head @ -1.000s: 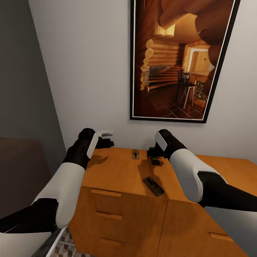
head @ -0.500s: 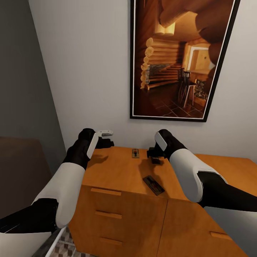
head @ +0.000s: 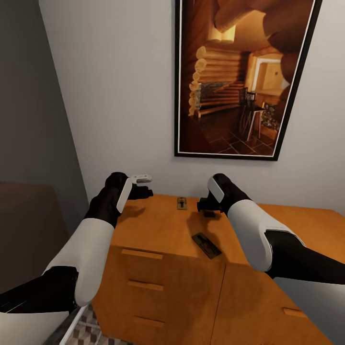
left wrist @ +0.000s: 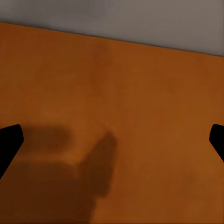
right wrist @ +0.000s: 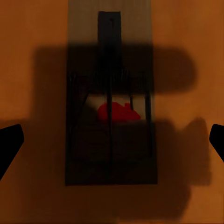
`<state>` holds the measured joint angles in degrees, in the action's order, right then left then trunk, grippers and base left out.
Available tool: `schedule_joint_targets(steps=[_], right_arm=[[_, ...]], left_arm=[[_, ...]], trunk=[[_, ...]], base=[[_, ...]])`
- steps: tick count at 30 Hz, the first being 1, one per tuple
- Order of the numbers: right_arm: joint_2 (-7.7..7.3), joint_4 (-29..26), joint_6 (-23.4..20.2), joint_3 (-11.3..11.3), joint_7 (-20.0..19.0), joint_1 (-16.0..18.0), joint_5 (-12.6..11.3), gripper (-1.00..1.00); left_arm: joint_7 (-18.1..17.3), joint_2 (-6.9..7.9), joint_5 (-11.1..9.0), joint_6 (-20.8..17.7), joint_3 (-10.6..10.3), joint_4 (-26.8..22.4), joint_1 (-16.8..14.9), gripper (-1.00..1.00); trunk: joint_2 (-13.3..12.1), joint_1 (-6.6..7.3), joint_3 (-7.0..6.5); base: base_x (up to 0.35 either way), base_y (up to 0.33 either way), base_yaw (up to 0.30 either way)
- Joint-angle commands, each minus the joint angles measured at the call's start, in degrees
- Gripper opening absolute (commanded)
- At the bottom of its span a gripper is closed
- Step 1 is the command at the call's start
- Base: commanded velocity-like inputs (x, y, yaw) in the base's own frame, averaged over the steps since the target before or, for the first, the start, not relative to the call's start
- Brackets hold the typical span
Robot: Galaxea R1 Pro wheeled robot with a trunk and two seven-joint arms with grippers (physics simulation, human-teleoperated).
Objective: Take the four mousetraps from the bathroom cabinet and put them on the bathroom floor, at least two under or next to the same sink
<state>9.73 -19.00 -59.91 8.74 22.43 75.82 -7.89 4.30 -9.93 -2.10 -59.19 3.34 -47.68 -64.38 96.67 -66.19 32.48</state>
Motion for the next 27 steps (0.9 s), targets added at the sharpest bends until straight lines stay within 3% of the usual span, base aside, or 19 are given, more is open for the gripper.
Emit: schedule_joint_targets(steps=[1,27], right_arm=[[0.03,-0.1,-0.1,0.1,0.6,0.0,-0.6,1.0],[-0.06,0.0,-0.1,0.2,0.6,0.0,-0.6,1.0]], left_arm=[[0.4,-0.06,-0.3,-0.2,0.2,0.0,0.0,1.0],[0.4,-0.06,-0.2,-0.2,0.2,-0.1,0.0,1.0]], trunk=[[0.5,-0.22,0.25],[0.9,-0.44,0.43]], base=[[0.0,0.0,0.0],[0.0,0.0,0.0]])
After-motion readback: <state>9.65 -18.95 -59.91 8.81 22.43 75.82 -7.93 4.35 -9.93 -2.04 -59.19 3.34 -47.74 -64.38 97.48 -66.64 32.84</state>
